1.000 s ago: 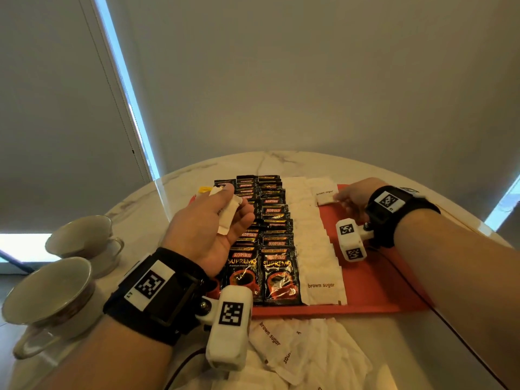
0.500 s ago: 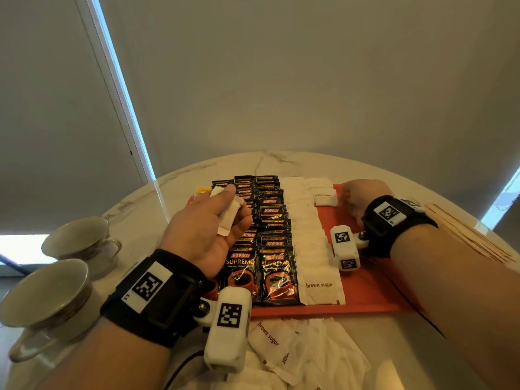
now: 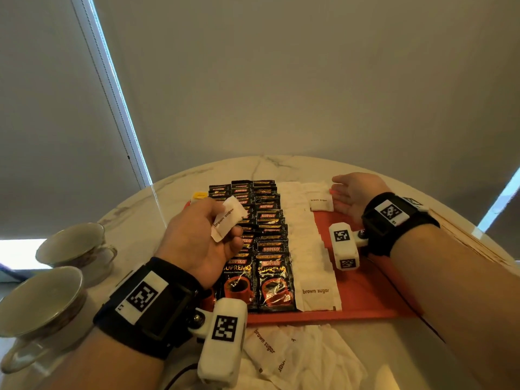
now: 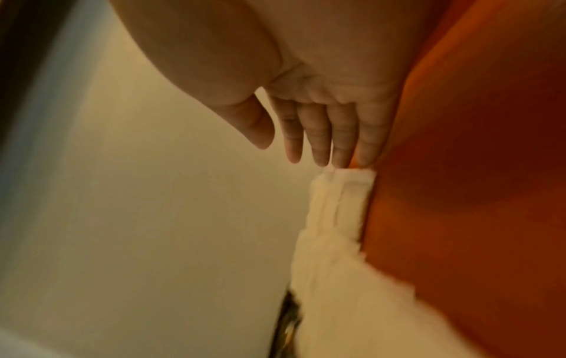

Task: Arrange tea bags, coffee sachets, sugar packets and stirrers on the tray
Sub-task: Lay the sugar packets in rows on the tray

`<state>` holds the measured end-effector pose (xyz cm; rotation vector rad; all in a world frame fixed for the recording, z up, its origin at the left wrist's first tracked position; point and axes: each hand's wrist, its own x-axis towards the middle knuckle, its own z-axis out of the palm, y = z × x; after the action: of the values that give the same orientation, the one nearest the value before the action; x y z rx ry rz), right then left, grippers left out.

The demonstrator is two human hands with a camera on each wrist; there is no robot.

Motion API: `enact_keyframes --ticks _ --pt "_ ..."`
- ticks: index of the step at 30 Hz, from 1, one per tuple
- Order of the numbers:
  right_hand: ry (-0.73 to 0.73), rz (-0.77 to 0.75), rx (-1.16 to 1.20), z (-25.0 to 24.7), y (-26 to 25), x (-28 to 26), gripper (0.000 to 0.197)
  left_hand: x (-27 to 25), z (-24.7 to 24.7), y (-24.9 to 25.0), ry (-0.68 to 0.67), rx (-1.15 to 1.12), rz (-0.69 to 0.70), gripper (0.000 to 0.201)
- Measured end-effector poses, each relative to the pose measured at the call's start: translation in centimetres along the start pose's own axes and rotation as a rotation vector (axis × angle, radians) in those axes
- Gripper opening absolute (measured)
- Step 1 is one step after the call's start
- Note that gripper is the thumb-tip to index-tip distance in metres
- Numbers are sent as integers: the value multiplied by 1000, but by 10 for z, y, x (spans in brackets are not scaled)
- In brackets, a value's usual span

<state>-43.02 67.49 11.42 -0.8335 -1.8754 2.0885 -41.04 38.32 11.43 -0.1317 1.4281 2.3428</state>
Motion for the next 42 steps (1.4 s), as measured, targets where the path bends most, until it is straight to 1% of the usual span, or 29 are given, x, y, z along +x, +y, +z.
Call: enact_keyframes --ticks 1,3,5,6,7,8,10,11,12,14,16,18,22,25,27,29,30,31,32,34,35,37,39,41,42 --pt "12 -29 15 4 -1 -7 37 0 0 -1 -8 -2 8 34" --pt "44 -113 -39 13 -3 -23 31 -2 2 -1 -23 30 27 29" --pt "83 -216 -75 24 -6 -45 18 -3 4 -1 -24 77 57 22" --pt "65 -255 -63 31 -8 -58 11 -4 6 -2 -33 110 70 20" --pt "8 -284 -46 37 -9 -72 7 -4 6 -3 -47 131 88 19" --pt "-92 -295 -39 44 -9 -85 8 -5 6 -2 -53 136 106 19" --pt "-343 -248 -78 56 -6 -109 23 -6 6 -3 -56 123 161 22" --pt "-426 -223 -113 62 -3 -116 27 -6 5 -3 -54 119 196 25" --pt "-458 -218 -146 66 1 -121 27 -6 5 -3 -48 120 228 28" --pt "-424 -239 -153 71 6 -123 21 -7 3 -4 -36 116 281 30" --pt "-404 -233 -113 71 10 -120 18 -6 2 -2 -31 126 317 24" --pt "-405 -219 -68 71 12 -119 19 -5 1 -1 -37 156 351 21" --pt "-336 -193 -23 72 12 -116 14 -4 0 -1 -49 268 429 25" --pt "-278 -203 4 72 12 -114 15 -4 0 -3 -32 317 455 31" --pt "-308 -229 -22 70 12 -116 13 -3 -2 -4 -13 355 476 33" --pt "-378 -246 -110 68 10 -118 13 -3 -2 -4 -3 383 487 36" --pt "-392 -255 -151 66 9 -117 13 -3 -2 -4 -3 380 484 38" --pt "-377 -270 -168 63 6 -114 13 -4 -1 -3 -12 359 474 38" --pt "-329 -284 -147 59 2 -107 13 -4 -1 -3 -25 323 460 38" --pt "-175 -277 -1 44 -7 -87 13 -5 -1 -2 -36 272 434 37" --pt "-85 -251 87 35 -10 -74 17 -4 -1 -2 -29 268 428 36" --pt "61 -174 169 14 -8 -48 17 -1 -2 -2 -9 262 413 33" --pt "119 -60 66 -5 7 -23 12 1 -2 -3 6 252 391 31" --pt "136 39 -110 -17 21 -4 22 2 -3 -4 16 257 378 29" --pt "154 68 -191 -20 24 0 18 3 -3 -5 17 264 375 28"
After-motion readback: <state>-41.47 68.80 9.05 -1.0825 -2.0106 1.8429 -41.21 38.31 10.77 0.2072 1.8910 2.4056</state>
